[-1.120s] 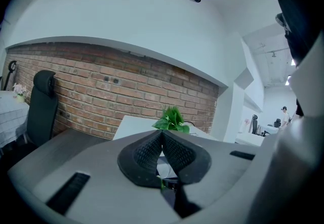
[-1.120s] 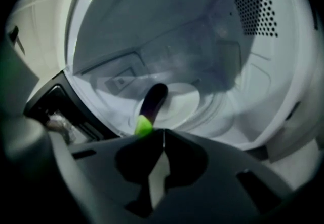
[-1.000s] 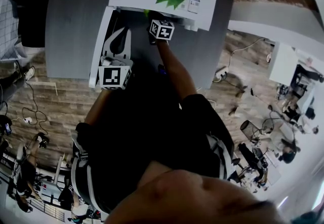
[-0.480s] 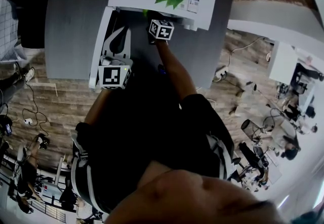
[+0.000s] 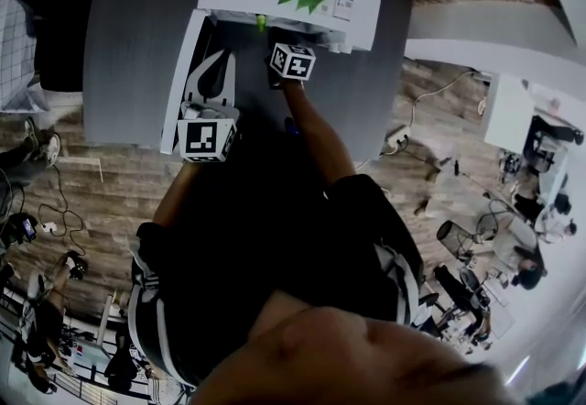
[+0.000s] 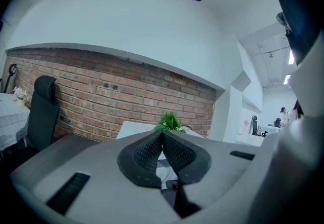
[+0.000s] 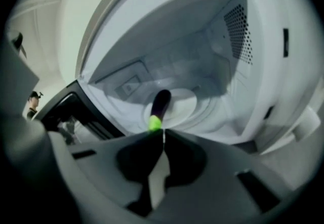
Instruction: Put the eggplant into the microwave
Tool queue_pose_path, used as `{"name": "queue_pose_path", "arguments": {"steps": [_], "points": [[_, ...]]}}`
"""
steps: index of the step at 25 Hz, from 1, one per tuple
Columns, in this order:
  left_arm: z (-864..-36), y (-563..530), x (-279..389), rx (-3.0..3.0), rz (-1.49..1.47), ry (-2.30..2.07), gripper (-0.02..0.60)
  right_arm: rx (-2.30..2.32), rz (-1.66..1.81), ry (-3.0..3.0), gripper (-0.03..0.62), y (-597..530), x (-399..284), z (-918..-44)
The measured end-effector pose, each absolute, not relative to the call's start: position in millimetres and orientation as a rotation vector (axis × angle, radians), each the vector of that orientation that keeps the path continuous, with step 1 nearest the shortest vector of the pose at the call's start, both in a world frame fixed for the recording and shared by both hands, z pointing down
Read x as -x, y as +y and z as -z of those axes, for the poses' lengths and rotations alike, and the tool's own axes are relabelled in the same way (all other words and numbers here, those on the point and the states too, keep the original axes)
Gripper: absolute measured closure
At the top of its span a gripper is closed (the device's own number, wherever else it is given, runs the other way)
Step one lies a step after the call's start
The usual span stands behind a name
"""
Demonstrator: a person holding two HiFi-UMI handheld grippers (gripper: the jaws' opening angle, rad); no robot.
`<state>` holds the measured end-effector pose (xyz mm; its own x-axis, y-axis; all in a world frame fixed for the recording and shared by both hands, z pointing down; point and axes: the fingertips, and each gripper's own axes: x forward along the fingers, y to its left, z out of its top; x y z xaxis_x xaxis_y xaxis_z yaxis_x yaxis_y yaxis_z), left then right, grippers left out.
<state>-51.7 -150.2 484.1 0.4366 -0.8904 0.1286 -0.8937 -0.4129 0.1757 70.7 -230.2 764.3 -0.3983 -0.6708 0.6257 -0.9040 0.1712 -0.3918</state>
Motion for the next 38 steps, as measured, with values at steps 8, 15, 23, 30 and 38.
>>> {"name": "queue_pose_path", "arguments": {"steps": [8,15,23,30,38], "points": [[-466,-122,56,-2.494,0.011,-1.585,0.546,-1.531,-1.069,-2.16,0.559,-193,-73,-733],[-459,-97,57,-2.503,0.033,-1.578,0.546,-1.561,-1.021,-2.219,0.559,-164,-75,-686],[-458,-79,49,-2.533,0.042,-1.536,0.546,-1.6,-0.896,-2.332,0.559,-128,-73,-616],[-463,-72,46,-2.542,0.032,-1.519,0.546,-1.653,-0.792,-2.419,0.559,-96,-73,-562],[-470,-68,44,-2.547,0.012,-1.507,0.546,-1.666,-0.731,-2.508,0.557,-58,-72,-515]]}}
